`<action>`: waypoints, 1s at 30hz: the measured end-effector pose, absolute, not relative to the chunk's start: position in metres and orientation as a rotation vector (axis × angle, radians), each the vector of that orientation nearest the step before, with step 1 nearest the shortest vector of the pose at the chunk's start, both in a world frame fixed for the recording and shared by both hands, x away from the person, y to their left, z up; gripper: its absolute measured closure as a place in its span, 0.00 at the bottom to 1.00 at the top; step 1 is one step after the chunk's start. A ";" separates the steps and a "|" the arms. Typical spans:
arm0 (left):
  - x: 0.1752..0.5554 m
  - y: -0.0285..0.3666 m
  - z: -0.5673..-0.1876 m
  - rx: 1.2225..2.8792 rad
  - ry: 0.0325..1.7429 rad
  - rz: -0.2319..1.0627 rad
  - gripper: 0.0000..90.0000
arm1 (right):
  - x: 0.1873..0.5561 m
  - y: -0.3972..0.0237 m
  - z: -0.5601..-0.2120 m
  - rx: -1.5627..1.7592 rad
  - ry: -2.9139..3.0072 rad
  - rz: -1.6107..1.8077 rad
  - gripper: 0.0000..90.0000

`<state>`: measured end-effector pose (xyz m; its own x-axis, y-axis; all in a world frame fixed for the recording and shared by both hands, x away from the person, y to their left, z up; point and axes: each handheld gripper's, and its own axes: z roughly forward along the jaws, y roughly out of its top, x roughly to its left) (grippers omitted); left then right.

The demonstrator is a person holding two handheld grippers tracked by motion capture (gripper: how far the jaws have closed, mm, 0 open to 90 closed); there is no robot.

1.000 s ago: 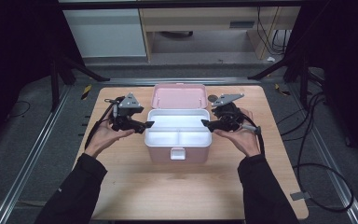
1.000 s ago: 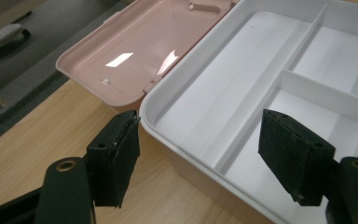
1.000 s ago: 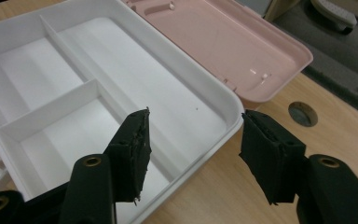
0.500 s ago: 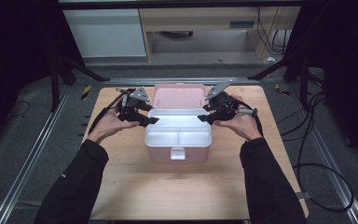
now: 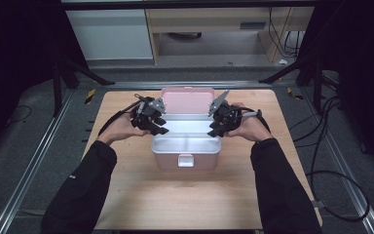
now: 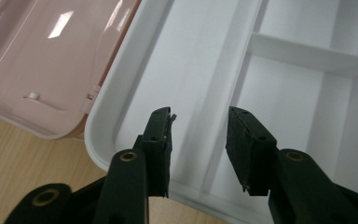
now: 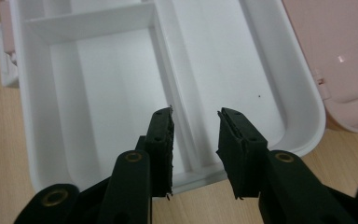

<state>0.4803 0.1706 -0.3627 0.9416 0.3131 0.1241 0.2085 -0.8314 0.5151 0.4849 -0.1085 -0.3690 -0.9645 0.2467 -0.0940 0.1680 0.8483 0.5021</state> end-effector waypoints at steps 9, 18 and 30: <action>0.482 0.169 -0.371 2.677 0.301 0.233 0.83 | 0.491 -0.101 -0.377 0.269 2.944 0.669 0.90; 0.489 0.169 -0.376 2.724 0.274 0.142 0.91 | 0.496 -0.093 -0.377 0.197 2.999 0.556 0.94; 0.497 0.160 -0.372 2.825 0.194 0.088 0.94 | 0.499 -0.089 -0.375 0.183 3.035 0.500 0.96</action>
<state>0.4968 0.1599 -0.3724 0.9890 0.1426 0.0399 0.1237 -0.9438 0.3066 0.4991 -0.0894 -0.3752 -0.9911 0.1269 -0.0402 0.1073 0.9404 0.3227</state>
